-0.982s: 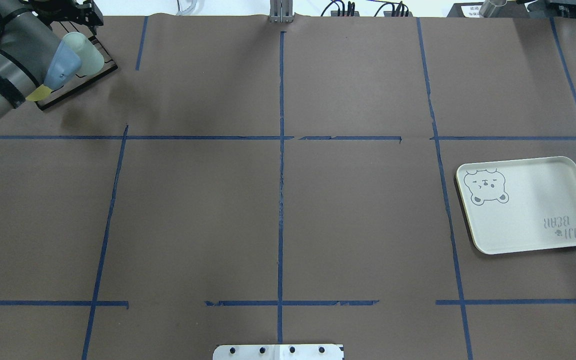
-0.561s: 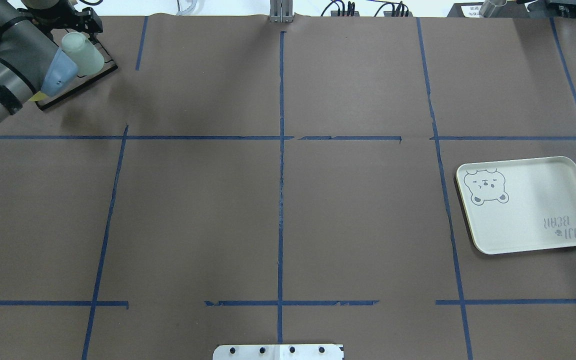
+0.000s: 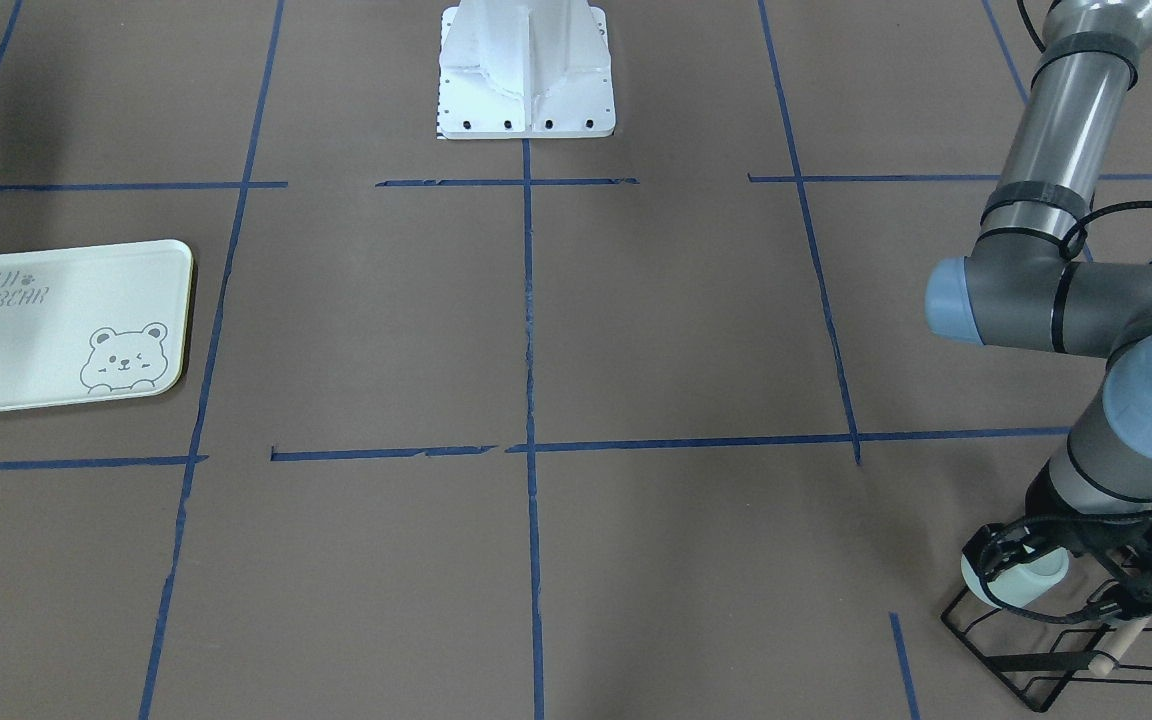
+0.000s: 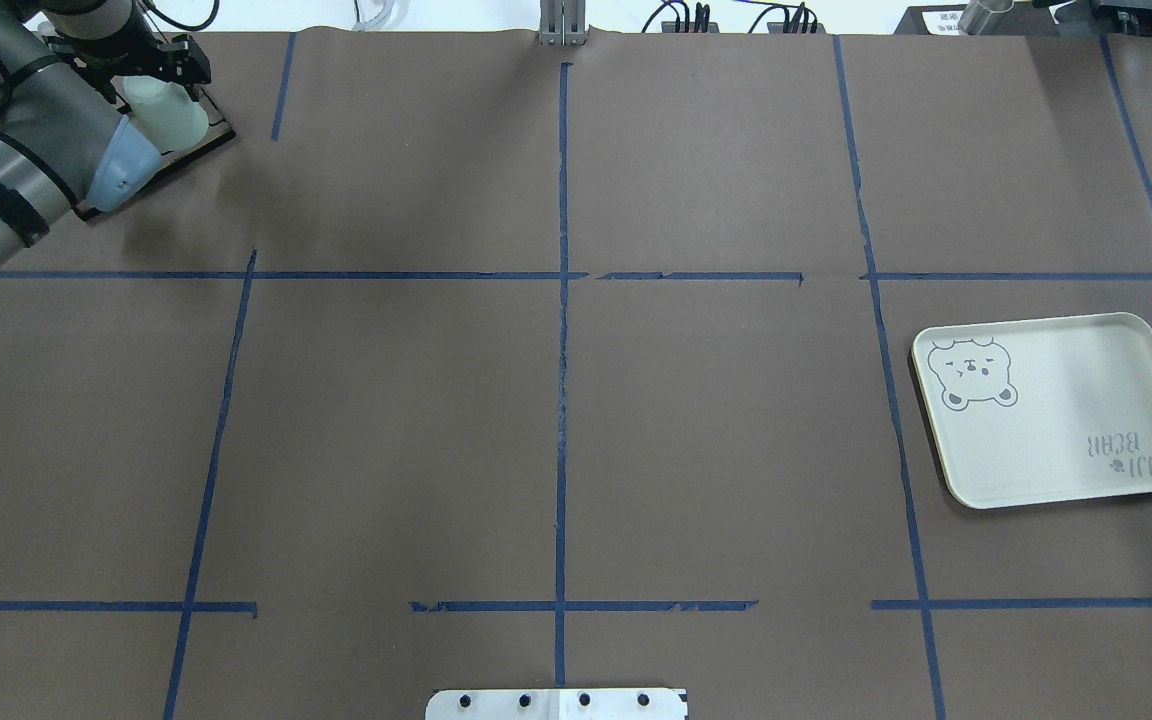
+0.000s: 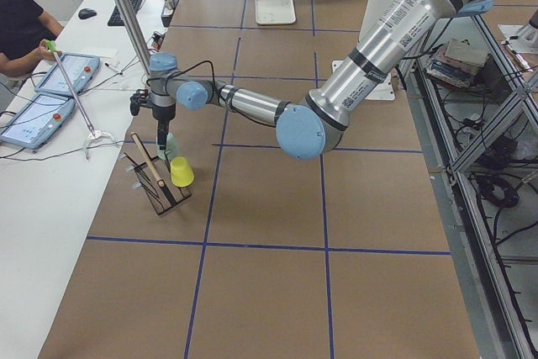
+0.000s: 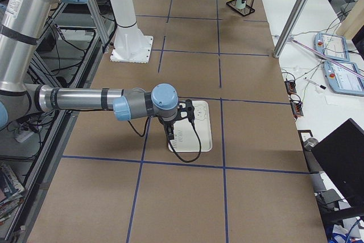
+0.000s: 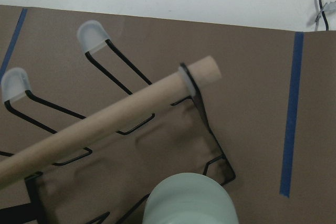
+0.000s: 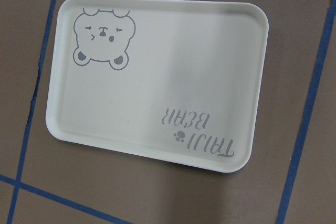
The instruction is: Left arm grabs green cup and hands to right arm on tray
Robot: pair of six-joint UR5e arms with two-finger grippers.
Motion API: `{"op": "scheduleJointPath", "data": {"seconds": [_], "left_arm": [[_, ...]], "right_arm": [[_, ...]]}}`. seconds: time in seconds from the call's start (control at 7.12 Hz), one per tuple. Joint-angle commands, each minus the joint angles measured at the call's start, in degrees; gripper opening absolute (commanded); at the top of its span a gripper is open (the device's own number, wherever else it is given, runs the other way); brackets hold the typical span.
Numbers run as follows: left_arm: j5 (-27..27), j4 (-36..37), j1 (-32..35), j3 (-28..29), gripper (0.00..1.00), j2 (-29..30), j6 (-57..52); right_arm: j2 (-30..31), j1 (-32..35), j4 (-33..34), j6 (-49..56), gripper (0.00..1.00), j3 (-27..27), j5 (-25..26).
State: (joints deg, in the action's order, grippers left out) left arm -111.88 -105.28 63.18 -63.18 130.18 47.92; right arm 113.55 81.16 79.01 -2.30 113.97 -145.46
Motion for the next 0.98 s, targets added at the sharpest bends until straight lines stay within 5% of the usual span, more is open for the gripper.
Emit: {"op": "scheduleJointPath", "data": {"seconds": [0.0, 0.14, 0.42, 0.56, 0.84], "left_arm": [[0.0, 0.0, -0.1, 0.1, 0.81, 0.0, 0.2], [0.0, 0.1, -0.1, -0.1, 0.62, 0.0, 0.3], [-2.3, 0.8, -0.1, -1.3, 0.07, 0.1, 0.2], [-3.9, 1.2, 1.3, -3.9, 0.05, -0.3, 0.2], [-3.5, 11.8, 2.1, -19.9, 0.05, -5.4, -0.4]], "right_arm": [[0.0, -0.1, 0.0, 0.0, 1.00, -0.4, 0.0], [0.0, -0.1, 0.0, 0.0, 1.00, -0.4, 0.0], [0.0, -0.2, 0.0, -0.1, 1.00, -0.4, 0.0], [0.0, -0.2, 0.0, -0.1, 1.00, -0.4, 0.0], [0.0, -0.6, 0.0, -0.3, 1.00, -0.5, -0.7]]}}
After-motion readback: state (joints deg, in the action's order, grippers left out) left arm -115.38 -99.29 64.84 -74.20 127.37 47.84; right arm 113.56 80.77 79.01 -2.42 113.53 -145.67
